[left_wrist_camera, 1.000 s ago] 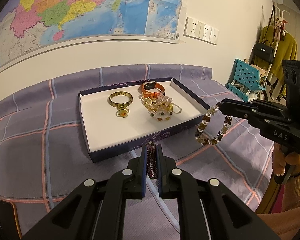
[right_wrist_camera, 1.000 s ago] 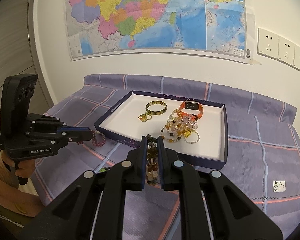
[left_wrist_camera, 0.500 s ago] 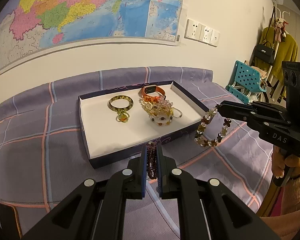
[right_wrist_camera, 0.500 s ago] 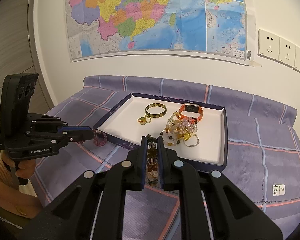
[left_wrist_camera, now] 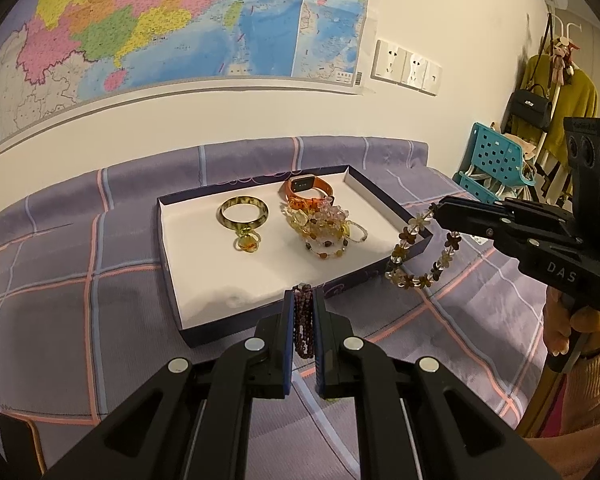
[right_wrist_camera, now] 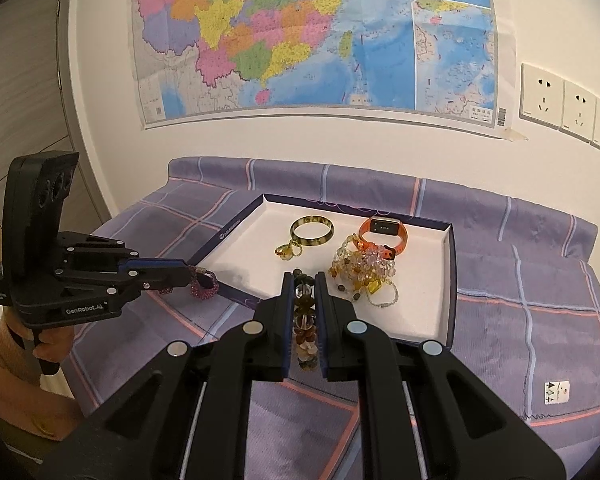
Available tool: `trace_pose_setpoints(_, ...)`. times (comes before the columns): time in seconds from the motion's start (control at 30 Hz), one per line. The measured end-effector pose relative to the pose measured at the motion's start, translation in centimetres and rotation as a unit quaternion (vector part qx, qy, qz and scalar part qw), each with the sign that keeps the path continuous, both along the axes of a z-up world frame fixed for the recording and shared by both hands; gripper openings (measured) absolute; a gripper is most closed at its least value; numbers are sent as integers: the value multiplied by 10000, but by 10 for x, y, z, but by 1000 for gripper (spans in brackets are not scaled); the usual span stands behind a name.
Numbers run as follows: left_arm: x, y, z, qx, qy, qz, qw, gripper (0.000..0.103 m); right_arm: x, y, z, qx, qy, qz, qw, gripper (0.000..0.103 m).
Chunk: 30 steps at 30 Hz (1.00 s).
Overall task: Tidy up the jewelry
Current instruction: 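Carry dark red bracelet over tray with left tool while right tool moves amber bracelet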
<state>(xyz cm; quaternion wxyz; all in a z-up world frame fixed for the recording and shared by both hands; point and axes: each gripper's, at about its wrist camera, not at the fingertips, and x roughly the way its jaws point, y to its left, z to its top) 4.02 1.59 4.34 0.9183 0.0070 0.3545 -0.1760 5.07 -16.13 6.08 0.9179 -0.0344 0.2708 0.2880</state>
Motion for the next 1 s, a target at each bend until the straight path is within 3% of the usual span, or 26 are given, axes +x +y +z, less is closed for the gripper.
trace_pose_setpoints(1.0,25,-4,7,27,-58,71,10000,7,32,-6,10,303,94,0,9995,10)
